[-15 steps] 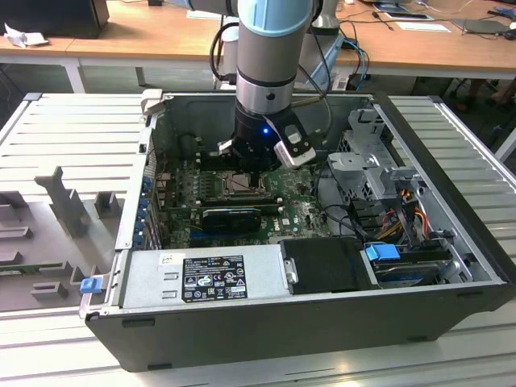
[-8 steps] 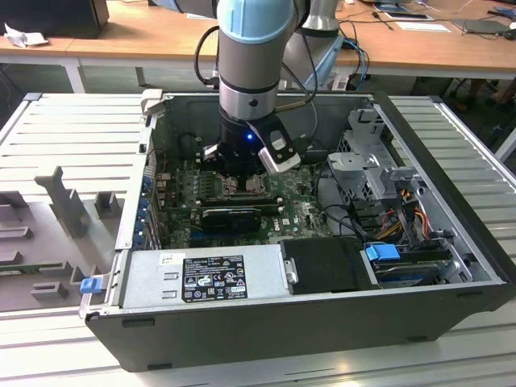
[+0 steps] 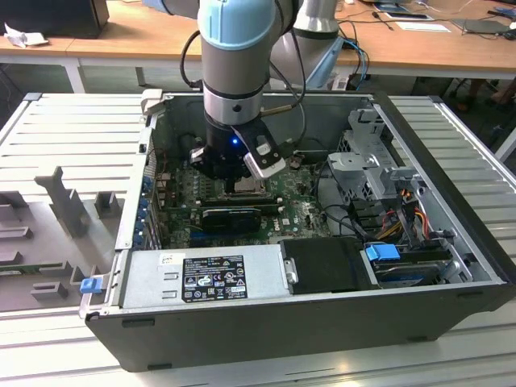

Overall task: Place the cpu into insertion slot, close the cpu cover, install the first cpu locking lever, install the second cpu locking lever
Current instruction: 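Install the second cpu locking lever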

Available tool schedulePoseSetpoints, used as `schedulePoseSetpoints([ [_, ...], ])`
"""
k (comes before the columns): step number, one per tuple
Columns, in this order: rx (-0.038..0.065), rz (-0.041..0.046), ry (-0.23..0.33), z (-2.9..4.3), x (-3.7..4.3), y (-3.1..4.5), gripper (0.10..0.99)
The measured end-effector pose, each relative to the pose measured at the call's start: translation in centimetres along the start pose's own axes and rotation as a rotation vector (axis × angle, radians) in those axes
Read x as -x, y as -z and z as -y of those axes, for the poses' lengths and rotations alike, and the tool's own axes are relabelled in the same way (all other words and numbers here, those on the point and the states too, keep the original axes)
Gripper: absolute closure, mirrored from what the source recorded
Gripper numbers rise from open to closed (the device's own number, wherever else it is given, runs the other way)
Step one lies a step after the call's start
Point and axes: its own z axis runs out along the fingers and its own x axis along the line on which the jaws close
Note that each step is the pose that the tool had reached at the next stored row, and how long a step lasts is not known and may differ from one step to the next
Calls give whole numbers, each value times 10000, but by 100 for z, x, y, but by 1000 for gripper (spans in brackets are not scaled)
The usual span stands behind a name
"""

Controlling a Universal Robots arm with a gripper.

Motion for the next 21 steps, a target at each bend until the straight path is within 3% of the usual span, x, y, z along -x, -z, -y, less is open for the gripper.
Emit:
schedulePoseSetpoints([
  [6, 396, 21, 2, 73, -27, 10, 980],
  [11, 428, 25, -13, 99, -70, -1, 980],
  [19, 493, 29, -13, 126, -77, -191, 980],
  [21, 546, 31, -11, 131, -111, -210, 980],
])
